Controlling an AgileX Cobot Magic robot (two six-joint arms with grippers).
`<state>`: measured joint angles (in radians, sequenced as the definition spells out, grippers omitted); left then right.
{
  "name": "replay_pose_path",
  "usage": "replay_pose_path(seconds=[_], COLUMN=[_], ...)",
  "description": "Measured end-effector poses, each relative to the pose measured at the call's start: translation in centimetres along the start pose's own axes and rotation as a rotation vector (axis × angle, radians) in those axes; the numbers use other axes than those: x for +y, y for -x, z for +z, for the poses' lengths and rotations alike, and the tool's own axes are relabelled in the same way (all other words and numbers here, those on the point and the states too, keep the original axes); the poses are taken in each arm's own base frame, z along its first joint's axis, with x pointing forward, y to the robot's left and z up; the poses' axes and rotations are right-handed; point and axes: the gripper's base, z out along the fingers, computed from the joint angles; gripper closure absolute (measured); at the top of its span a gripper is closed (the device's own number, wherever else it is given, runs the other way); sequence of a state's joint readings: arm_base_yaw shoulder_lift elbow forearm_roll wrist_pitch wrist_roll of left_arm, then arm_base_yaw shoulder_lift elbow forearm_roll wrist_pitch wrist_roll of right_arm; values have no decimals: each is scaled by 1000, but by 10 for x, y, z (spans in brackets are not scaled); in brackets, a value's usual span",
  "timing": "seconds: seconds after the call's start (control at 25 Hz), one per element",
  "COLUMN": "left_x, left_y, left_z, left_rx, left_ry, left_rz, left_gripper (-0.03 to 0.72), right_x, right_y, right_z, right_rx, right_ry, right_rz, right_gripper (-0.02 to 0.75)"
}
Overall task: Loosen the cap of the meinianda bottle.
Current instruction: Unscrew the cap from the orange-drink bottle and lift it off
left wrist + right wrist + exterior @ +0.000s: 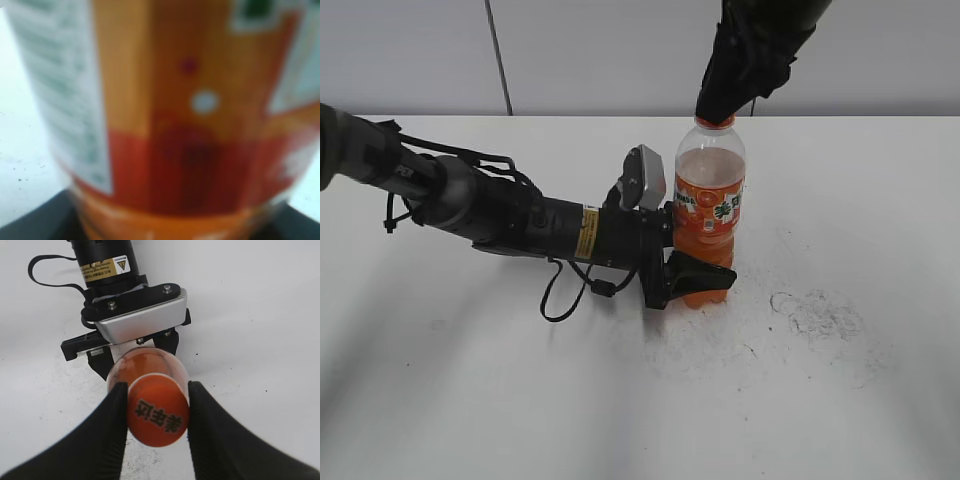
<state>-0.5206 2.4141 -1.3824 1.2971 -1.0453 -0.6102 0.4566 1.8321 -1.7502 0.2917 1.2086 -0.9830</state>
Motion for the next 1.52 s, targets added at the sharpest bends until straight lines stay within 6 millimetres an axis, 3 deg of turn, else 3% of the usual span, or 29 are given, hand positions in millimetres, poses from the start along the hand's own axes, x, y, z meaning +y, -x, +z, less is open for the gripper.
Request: replay_pose_path(seconds=[0.56,0.88,1.0,1.2,1.36,1.52], left_x=[-2,-1,-1,-1,-1,-1], left_y=[0,-1,-1,-1,-1,-1], left_z=[0,0,0,0,0,0], left_rx=[4,6,6,7,7,7], left_ry=[-15,-14,-14,-14,-14,-14], left_rz=[2,0,0,0,0,0], left_gripper=[189,189,189,189,190,190], right_x=[4,6,5,-12,-22,-7], right_y=[2,3,1,-25,-45,-70], right_z=[-10,-15,-31,-58,-63,-57], right_rx=[-17,-30,-57,-79,-72,-22], right_ry=[-1,-9,-54,-116,-134,-97], right_rz=[-300,-315,-110,306,514,661], right_gripper=[475,475,475,475,475,475])
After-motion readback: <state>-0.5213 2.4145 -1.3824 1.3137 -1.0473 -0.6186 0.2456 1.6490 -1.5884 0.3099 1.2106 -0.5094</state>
